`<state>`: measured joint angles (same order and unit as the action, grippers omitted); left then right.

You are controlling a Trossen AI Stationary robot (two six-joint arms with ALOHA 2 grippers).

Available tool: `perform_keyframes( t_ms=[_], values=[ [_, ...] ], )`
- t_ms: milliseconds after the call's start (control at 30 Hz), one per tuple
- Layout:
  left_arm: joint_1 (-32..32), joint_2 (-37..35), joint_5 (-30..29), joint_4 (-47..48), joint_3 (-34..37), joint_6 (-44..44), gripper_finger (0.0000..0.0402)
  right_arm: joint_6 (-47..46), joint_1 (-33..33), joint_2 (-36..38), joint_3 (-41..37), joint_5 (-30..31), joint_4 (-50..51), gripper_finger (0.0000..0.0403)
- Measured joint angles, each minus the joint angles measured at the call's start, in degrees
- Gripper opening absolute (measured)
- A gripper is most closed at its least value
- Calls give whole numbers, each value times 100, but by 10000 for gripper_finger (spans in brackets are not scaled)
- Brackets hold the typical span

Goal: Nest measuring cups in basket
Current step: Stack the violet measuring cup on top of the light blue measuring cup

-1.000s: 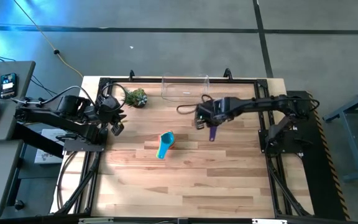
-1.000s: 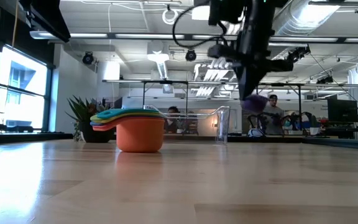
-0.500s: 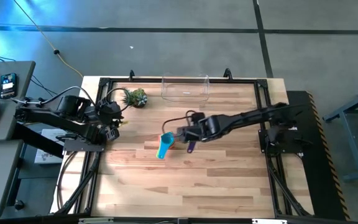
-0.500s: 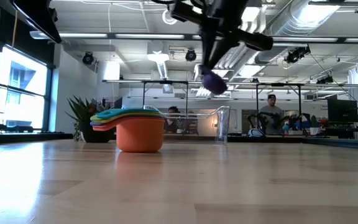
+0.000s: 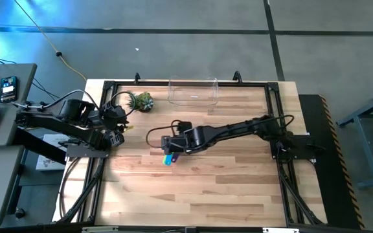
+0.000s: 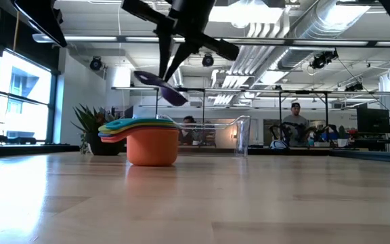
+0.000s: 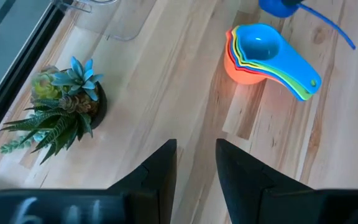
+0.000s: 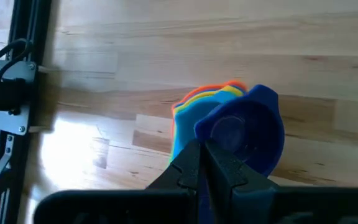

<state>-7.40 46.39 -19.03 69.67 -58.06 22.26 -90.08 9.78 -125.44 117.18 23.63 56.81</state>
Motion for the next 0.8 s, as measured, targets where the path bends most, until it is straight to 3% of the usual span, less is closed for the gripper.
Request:
perform_keyframes(
  t_ms=[500,800],
  values=[
    [-2,0,0,-2,0,16,104,-630,-10,-185,202,194,-75,0],
    [0,0,-1,-7,0,15,104,-523,-13,-340,202,19,-262,0]
  ],
)
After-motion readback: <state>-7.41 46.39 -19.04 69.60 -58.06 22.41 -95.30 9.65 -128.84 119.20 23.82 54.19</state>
